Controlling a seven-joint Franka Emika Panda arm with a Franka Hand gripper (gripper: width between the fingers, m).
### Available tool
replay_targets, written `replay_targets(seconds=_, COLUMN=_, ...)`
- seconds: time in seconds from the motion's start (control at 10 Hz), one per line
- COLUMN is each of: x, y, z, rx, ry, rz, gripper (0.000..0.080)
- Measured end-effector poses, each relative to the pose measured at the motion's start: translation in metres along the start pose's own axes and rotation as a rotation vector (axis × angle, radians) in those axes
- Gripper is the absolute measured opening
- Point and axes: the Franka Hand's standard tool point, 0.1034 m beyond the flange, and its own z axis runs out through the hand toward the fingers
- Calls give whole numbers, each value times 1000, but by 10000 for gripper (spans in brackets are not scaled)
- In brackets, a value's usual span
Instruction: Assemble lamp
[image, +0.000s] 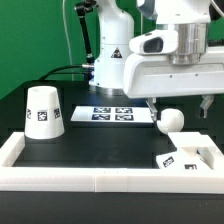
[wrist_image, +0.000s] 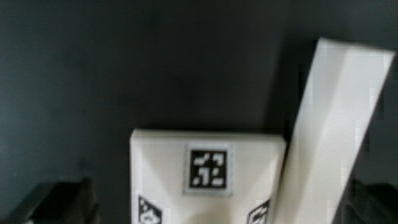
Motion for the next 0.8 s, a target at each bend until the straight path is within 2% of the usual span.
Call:
replay_targets(seconds=0.2, x=-14, y=-1, z=7, rx=2, ry=6, rz=-35, gripper=698)
replay_targets(seconds=0.4, x=-11, y=-2, z=6, rx=3, ry=11, rz=-29, gripper=698)
replay_targets(seconds=0.6, x=-12, y=11, z=2, rx=7, ry=15, rz=36, gripper=698)
replay_targets(seconds=0.8, x=-36, y=4, z=3, rx=14, ry=0, rz=272, gripper=698)
